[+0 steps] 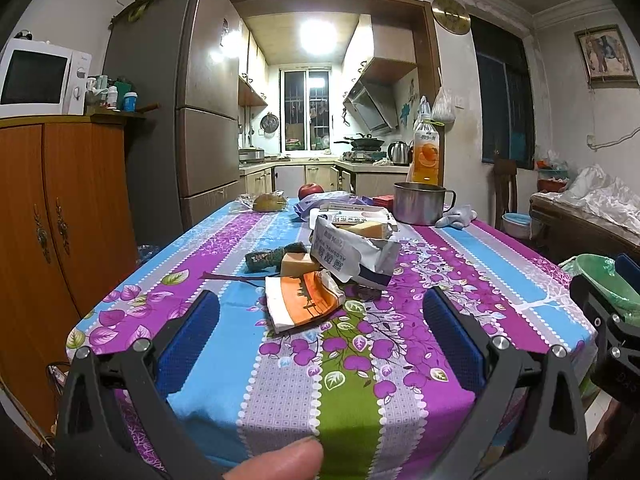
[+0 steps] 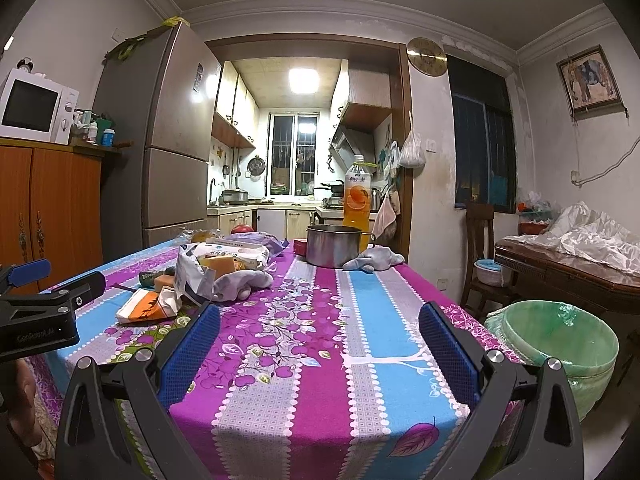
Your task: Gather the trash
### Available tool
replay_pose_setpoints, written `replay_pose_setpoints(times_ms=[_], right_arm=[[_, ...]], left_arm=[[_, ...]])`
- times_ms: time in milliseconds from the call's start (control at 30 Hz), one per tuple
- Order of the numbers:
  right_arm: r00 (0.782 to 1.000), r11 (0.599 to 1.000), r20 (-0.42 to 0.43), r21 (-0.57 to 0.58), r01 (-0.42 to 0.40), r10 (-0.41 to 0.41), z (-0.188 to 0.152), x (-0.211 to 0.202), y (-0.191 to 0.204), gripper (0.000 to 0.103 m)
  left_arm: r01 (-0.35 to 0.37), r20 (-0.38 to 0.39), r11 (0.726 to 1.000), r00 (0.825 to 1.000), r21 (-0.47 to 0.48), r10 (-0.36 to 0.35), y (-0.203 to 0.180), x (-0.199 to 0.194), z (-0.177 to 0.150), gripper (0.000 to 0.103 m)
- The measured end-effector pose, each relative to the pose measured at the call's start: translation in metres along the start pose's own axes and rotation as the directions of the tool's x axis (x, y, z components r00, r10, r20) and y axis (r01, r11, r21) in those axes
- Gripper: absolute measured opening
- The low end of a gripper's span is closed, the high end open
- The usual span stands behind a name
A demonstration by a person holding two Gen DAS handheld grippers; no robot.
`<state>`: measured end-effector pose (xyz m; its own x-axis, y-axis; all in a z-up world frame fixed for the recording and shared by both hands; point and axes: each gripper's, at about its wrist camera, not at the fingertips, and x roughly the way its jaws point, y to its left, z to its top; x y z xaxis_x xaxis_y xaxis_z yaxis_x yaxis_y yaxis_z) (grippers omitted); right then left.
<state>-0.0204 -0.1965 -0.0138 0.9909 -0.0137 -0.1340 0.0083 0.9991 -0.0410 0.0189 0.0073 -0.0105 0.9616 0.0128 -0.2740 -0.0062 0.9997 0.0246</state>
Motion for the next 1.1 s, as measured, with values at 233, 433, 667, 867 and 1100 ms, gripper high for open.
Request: replay_pose_setpoints(times_ms=[233,433,667,867,1100], right_arm=[[1.000,1.000,-0.002,0.002,0.000,0.000,-0.0017,0.0020,-0.0003,0.099],[1.000,1.000,-0.003,0.002,-0.001,0.001,-0.0018,0.0021,-0.0005,0.099],[1.000,1.000,-0.003,0.002,0.000,0.000,-0.0021,0.0026,-0.0009,0.099],[1.000,1.000,-0.006,0.002,0.000,0.000,-0.0027,0.0035,-0.0008,0.099],[1.000,1.000,-0.008,0.002,0.002,-0.002,-0.0042,0.0043,-0.0017,0.099]], left_arm=[[-0.001,-0.007,1.000,1.000,-0.002,0.001,-0.0002,0.0038,-0.0003,0.098],[-0.003,-0.014,1.000,1.000,-0.004,0.003,-0.0011,0.0060,-0.0010,0.098],[-0.004,-0.015,1.000,1.000,-0.003,0.004,-0.0016,0.0060,-0.0014,0.098],[-0.003,-0.015,1.000,1.000,-0.004,0.003,-0.0013,0.0058,-0.0009,0.098],[-0.004,-0.016,1.000,1.000,-0.003,0.004,-0.0015,0.0059,-0.0008,0.098]])
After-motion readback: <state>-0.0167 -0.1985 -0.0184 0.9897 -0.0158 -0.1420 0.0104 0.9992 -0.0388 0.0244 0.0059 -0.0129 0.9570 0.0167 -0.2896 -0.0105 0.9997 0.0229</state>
